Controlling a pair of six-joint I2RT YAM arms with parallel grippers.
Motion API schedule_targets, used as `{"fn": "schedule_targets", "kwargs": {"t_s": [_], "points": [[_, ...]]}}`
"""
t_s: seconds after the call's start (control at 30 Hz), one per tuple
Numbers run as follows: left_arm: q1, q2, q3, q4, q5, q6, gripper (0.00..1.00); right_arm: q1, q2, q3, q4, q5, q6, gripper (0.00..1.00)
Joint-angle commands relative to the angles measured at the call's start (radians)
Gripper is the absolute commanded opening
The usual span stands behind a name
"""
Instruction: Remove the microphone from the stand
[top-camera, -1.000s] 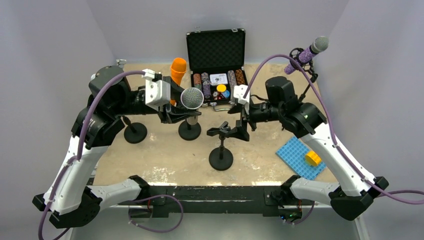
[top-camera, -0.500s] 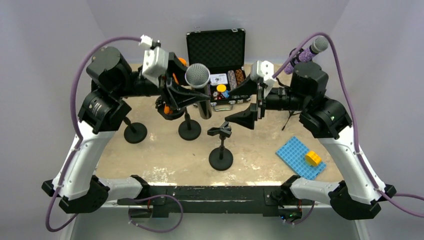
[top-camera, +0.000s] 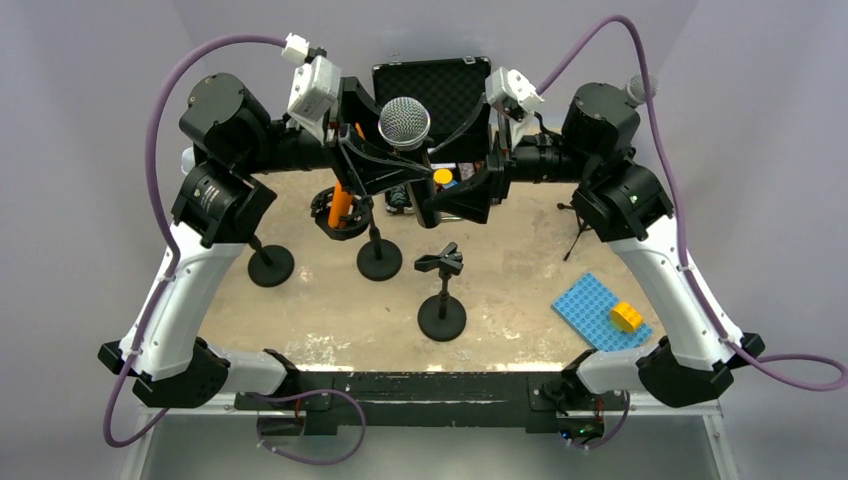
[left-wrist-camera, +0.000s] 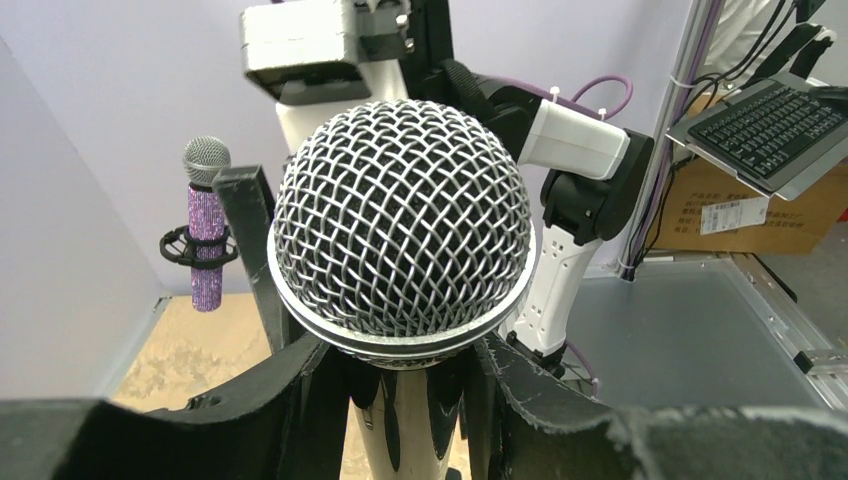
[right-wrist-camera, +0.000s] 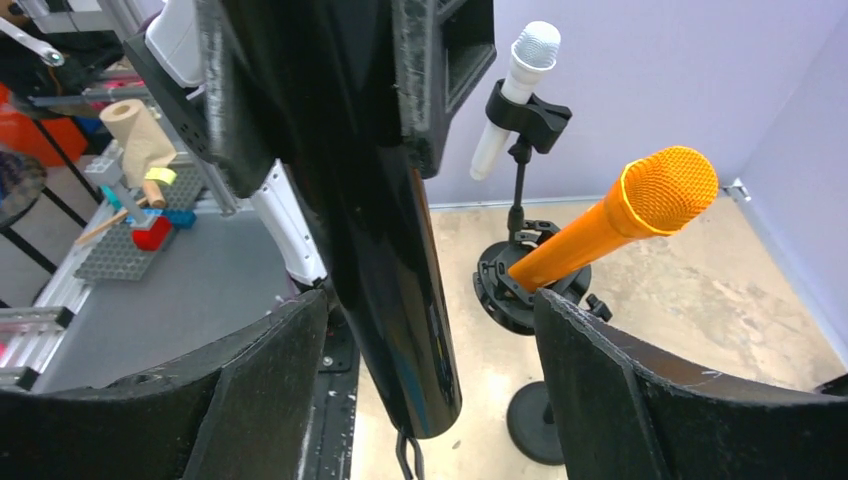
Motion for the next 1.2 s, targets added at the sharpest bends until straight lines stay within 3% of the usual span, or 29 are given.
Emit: {"fn": "schedule_targets", "kwargs": {"t_s": [0.0, 0.43, 0.7, 0.73, 0.8, 0.87, 0.97, 1.17], "points": [[0.006, -0.003, 0.011, 0.067, 0.004, -0.034, 0.0, 0.006, 0.011, 0.038, 0.076, -0.062, 0.069, 0.77], [0.006, -0.009, -0.03, 0.097, 0.01, -0.036, 0.0, 0.026, 0.052, 0.082, 0.095, -0.075, 0.095, 0.56], [0.006, -0.023, -0.05, 0.106, 0.003, -0.031, 0.0, 0.028, 0.052, 0.06, 0.092, -0.093, 0.095, 0.21], [0.006, -0.023, -0.053, 0.105, 0.001, -0.026, 0.11, 0.028, 0.052, 0.059, 0.093, -0.092, 0.093, 0.13], [0.006, -0.031, -0.062, 0.095, -0.008, -0.011, 0.49, 0.028, 0.048, 0.058, 0.092, -0.076, 0.092, 0.0], [0.006, -0.037, -0.069, 0.077, -0.015, 0.009, 0.69, 0.028, 0.041, 0.062, 0.088, -0.044, 0.088, 0.0], [0.006, -0.053, -0.089, 0.069, -0.033, 0.024, 0.82, 0.027, 0.038, 0.076, 0.065, -0.029, 0.054, 0.0], [0.006, -0.065, -0.112, 0.12, -0.023, -0.001, 0.79, 0.026, 0.018, 0.033, 0.057, -0.028, 0.043, 0.0]]}}
